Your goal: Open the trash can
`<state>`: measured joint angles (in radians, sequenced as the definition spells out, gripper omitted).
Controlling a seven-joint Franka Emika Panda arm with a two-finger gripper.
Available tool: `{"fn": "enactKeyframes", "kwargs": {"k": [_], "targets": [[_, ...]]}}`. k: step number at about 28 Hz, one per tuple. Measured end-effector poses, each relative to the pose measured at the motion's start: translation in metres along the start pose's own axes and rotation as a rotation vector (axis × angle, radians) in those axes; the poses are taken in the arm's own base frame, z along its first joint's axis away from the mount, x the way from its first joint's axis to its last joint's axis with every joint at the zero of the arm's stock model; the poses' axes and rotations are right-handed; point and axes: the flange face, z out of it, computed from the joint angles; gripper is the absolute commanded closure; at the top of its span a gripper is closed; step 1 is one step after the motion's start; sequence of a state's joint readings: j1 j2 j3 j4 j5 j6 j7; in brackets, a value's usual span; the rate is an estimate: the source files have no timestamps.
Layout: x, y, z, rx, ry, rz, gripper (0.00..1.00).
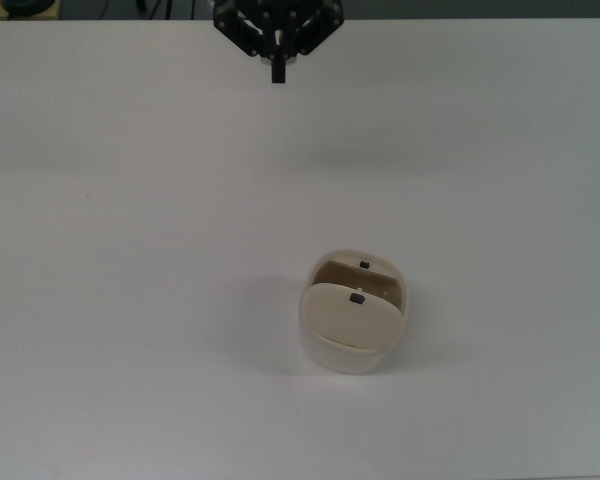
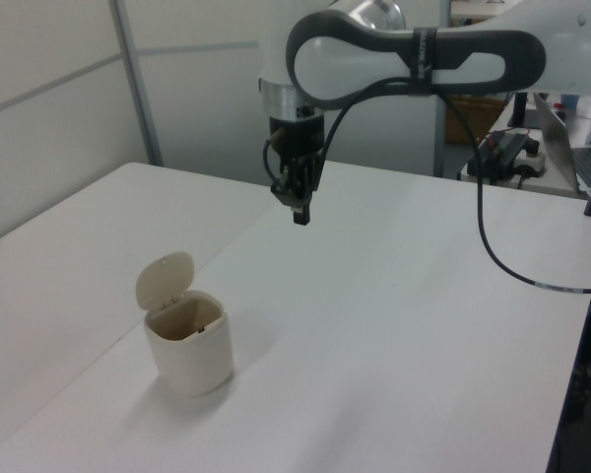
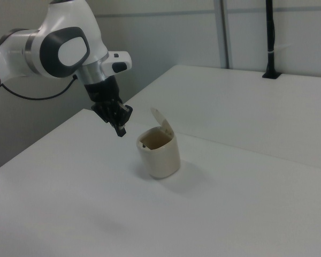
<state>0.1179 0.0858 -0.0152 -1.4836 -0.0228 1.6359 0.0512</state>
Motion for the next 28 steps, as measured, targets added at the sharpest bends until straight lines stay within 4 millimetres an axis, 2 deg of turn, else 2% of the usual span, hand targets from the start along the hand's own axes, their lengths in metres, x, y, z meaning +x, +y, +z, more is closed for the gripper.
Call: {"fn": "enactKeyframes", "kwargs": {"k": [8,11,12,14,28], "targets": [[-0.012,0.030,-0.009,-0.003,-0.037,-0.004,1.00],[-0.015,0.037,-0.010,-0.003,-0.043,-0.006,0.63],[-0.015,0.038,-0.010,-0.003,-0.043,-0.004,0.46],[-0.015,0.040,-0.009,-0.003,-0.045,-0.001,0.00],[-0.015,0.041,-0.005,-0.003,-0.053,0.000,0.00]]}}
